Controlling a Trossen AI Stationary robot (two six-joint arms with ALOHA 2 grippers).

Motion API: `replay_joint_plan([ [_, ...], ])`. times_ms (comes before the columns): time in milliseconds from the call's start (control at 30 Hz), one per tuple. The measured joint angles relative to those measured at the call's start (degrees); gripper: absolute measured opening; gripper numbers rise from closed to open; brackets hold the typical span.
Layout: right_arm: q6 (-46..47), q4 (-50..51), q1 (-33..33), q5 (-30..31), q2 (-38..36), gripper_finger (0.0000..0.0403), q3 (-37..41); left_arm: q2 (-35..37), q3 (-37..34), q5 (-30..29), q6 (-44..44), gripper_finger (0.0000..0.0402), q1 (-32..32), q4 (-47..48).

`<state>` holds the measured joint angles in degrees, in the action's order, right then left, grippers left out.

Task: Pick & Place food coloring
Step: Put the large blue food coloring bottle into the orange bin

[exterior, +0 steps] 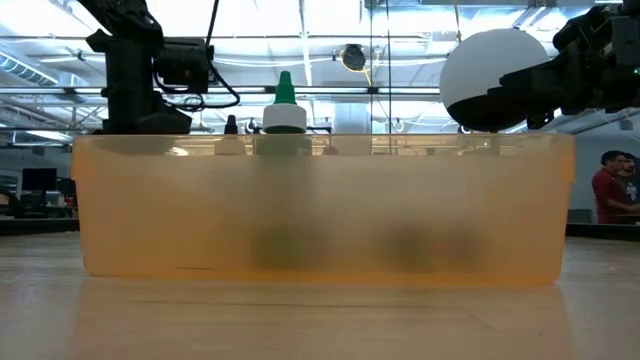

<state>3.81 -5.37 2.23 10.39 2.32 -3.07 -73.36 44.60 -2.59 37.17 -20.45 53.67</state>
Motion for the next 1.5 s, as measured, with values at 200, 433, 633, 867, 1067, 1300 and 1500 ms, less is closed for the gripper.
replay_joint_plan([
  [200,0.00,0.00,0.00,0.00,0.00,0.0144,0.00,-0.20,0.00,0.00,0.20,0.0218,0.00,0.00],
  [433,-0.01,0.00,0.01,0.00,0.00,0.0142,0.00,-0.20,0.03,0.65,-2.03,0.0145,0.00,-0.04],
  [633,-0.02,0.00,0.01,0.00,0.00,0.0145,0.02,1.01,6.79,3.10,-2.37,0.0145,4.00,0.32],
  [867,-0.01,0.00,-0.01,0.00,0.00,0.0144,0.00,1.33,26.41,3.45,-4.61,0.0145,18.33,-0.51],
  [1067,-0.02,-0.02,0.01,0.00,-0.02,0.0142,0.00,-3.35,41.14,-4.22,-11.91,0.0145,36.33,-3.78],
  [1300,0.00,-0.12,0.00,0.01,-0.02,0.0145,0.01,-16.44,50.08,-10.06,-17.20,0.0145,48.61,-3.43],
  [1500,0.00,-0.04,0.01,0.02,0.00,0.0142,0.00,-26.81,52.37,-9.26,-9.75,0.0145,48.33,5.20],
])
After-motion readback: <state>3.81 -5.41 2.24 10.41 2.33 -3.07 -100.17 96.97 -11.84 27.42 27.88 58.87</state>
